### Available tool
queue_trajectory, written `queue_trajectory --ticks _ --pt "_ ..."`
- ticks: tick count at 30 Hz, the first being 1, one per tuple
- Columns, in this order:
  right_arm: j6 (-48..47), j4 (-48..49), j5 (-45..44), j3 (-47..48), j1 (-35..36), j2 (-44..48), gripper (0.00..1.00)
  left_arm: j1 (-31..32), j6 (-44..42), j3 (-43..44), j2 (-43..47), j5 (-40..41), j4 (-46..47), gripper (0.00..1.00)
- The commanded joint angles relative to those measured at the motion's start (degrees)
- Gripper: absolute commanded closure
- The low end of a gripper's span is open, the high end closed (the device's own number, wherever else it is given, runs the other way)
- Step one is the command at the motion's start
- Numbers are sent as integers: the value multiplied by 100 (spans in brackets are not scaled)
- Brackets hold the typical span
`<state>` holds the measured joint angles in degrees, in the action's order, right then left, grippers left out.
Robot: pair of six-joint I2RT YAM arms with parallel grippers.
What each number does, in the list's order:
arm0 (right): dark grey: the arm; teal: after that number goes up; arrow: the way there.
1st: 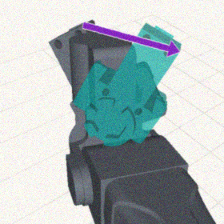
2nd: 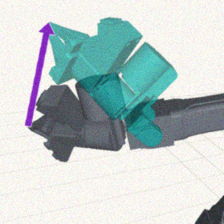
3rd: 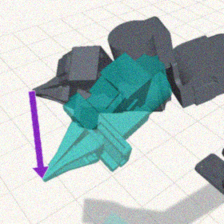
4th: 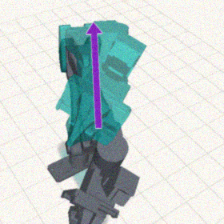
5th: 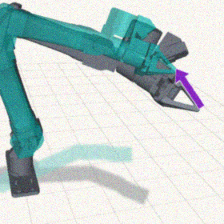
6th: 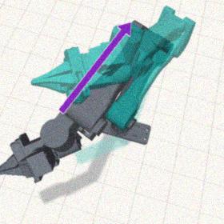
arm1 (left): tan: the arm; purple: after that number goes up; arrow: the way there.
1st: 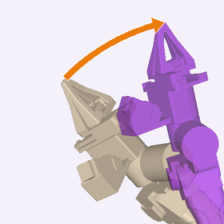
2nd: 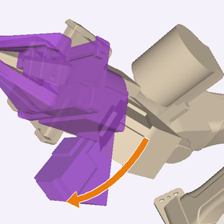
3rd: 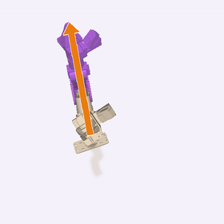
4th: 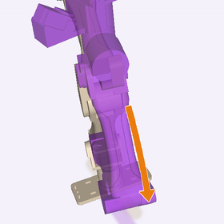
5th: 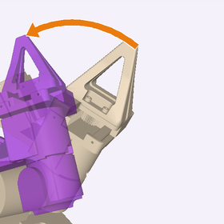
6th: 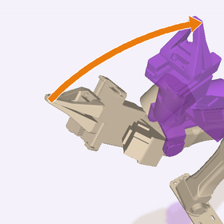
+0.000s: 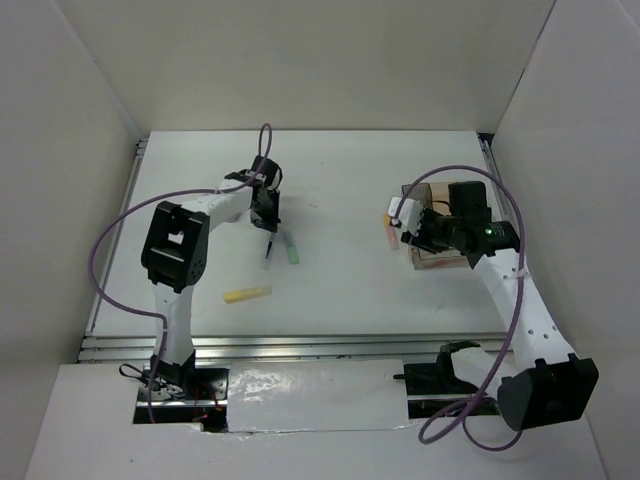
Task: Sort the stationery into containers
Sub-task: Pick up the pen from the center of the board.
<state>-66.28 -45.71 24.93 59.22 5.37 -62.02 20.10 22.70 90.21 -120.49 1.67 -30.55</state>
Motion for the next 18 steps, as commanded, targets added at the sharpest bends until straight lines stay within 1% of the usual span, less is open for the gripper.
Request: queue_trajectory --ticks 1,2,3,5,6,7,8,9,11,12,13,14,15,16,18 --pt "852 159 328 572 674 366 51 -339 190 -344 858 -1095 -85 100" --pt "1071 194 381 843 1146 366 40 -453 278 -460 1182 -1838 4 100" --pt "1369 212 399 985 1421 340 29 -498 444 -600 1351 -2272 92 100" --pt "1626 308 338 1318 1974 305 20 -550 621 -996 1728 -3098 459 100" --pt "1688 361 233 1390 2534 261 20 -542 813 -1145 1869 -3834 618 100" --pt "1767 431 171 1434 2827 243 20 -533 920 -1416 1967 -4093 768 100" --pt "1768 580 118 1443 3091 182 20 -507 1034 -1541 2176 -4313 1030 100" --pt "1750 642 -13 1434 3633 138 20 -411 1209 -1629 2283 -4559 1137 100" --pt "1497 800 -189 1338 4154 -89 20 -279 1464 -1893 2494 -4763 1453 100" --pt "1339 836 -364 1285 4618 -178 20 -235 1553 -2076 2538 -4894 1568 100" --pt "954 914 -453 1163 4840 -266 20 -191 1623 -2139 2591 -5044 1647 100" --pt "733 985 -549 1075 5016 -458 21 -156 1659 -2174 2592 -5089 1692 100" --pt "539 1072 -620 1004 5340 -547 21 -94 1659 -2210 2600 -5115 1675 100" --pt "259 1291 -682 908 5456 -757 21 -50 1685 -2210 2566 -5194 1657 100" --pt "107 1389 -595 968 5685 -1013 20 -24 1773 -2236 2513 -5456 1718 100"
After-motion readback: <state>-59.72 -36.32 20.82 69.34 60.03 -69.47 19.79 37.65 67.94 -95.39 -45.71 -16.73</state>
